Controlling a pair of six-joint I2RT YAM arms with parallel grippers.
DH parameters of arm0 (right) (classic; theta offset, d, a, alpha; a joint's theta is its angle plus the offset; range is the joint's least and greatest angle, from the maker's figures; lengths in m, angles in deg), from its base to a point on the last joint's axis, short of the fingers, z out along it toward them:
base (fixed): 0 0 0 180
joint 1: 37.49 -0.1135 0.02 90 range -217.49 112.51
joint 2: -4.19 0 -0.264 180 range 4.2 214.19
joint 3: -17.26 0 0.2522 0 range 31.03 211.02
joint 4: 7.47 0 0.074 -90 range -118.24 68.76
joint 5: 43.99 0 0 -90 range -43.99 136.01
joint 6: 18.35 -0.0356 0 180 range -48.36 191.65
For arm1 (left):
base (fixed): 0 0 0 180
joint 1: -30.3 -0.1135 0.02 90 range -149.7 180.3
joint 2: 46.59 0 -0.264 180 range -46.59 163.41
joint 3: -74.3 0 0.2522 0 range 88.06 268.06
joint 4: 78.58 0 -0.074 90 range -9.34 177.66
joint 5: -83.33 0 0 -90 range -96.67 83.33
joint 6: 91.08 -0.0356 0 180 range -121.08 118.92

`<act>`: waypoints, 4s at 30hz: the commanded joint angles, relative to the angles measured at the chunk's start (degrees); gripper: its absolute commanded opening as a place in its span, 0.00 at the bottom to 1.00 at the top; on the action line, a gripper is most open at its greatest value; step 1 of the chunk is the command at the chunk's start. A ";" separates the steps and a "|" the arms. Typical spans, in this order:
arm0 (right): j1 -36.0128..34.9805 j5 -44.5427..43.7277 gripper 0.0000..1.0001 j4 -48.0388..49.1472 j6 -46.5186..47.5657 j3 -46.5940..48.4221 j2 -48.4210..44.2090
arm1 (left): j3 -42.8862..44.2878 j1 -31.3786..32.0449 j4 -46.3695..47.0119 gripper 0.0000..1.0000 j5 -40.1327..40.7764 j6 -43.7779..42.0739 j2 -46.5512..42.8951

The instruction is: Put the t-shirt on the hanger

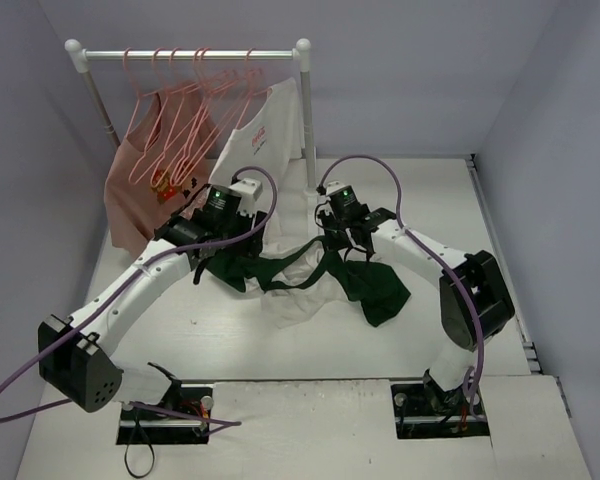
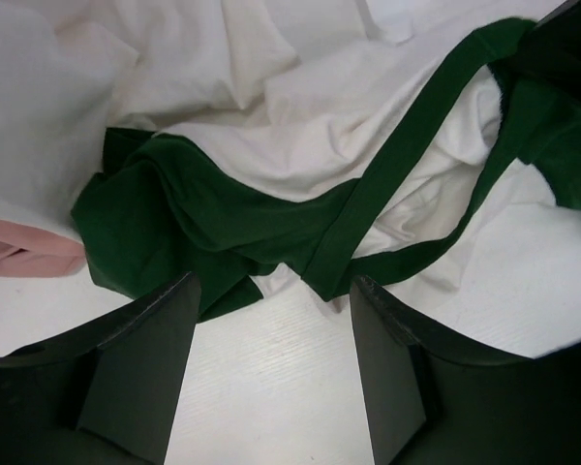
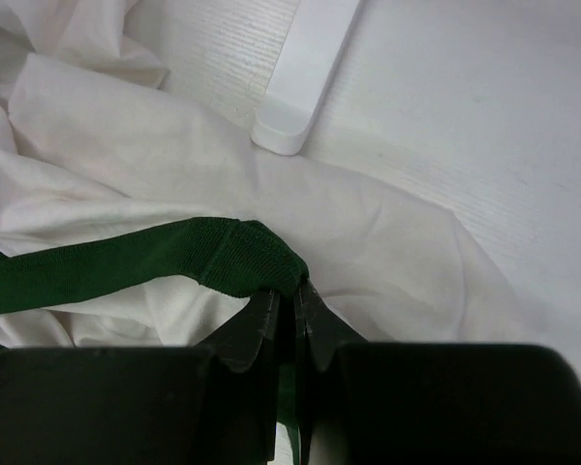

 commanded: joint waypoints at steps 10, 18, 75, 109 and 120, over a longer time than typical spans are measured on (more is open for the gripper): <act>0.39 -5.14 0.50 0.36 1.90 3.25 -6.31 | 18.44 -0.57 -1.84 0.59 8.07 1.51 -4.79; 0.15 -3.56 0.59 -0.55 -0.65 -1.16 -20.46 | 36.23 -8.16 -1.99 0.59 12.16 -7.82 1.86; -3.13 1.77 0.70 -1.44 -4.80 -15.68 -37.12 | 52.73 -24.31 -4.07 0.29 -7.33 -19.11 30.09; -3.62 1.49 0.70 -1.44 -4.68 -15.77 -36.65 | 46.97 -23.87 9.14 0.00 -13.22 -12.71 15.86; -4.03 1.33 0.70 -1.44 -4.74 -15.66 -36.42 | 42.79 -23.81 8.71 0.00 -12.76 -12.16 11.69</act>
